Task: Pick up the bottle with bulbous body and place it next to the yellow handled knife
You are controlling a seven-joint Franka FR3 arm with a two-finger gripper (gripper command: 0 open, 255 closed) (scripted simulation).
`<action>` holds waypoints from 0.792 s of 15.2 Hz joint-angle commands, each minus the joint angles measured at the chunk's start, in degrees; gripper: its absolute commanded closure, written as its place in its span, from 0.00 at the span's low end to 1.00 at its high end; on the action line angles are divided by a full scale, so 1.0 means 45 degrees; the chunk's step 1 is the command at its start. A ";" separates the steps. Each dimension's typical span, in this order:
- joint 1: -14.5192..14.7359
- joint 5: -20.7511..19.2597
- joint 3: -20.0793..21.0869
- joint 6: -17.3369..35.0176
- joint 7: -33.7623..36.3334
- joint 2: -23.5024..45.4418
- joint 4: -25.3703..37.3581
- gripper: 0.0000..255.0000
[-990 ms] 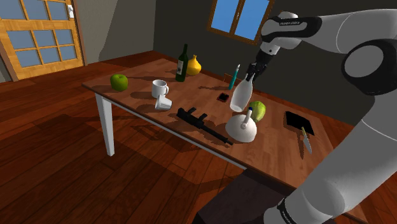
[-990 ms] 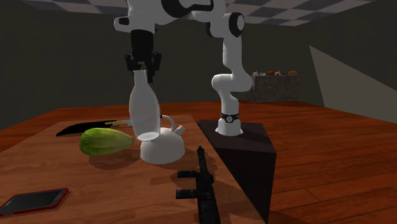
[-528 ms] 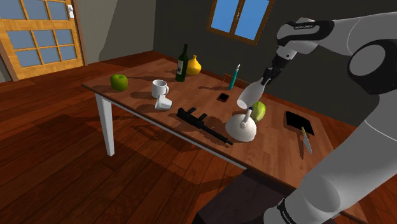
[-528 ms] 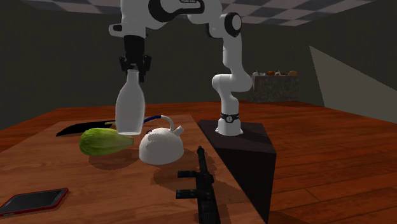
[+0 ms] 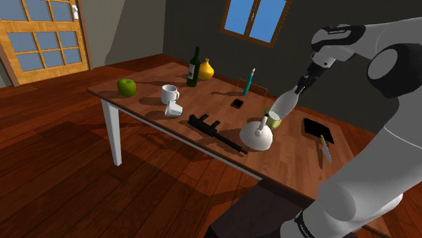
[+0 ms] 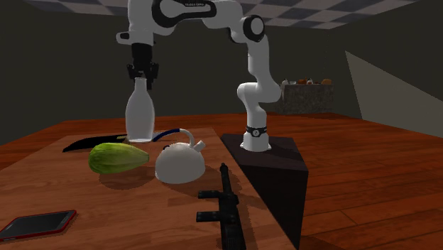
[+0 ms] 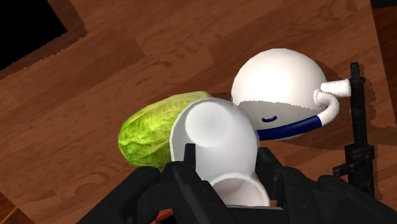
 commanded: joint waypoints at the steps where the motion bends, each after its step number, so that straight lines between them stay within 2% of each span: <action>1: -0.0358 0.0147 -0.0268 -0.0164 -0.0654 0.0176 0.0247 1.00; 6: -0.1398 0.0740 -0.0889 -0.0644 -0.2319 0.1048 0.1240 1.00; 12: -0.1446 0.0842 -0.0892 0.0153 -0.2552 0.1147 0.0502 1.00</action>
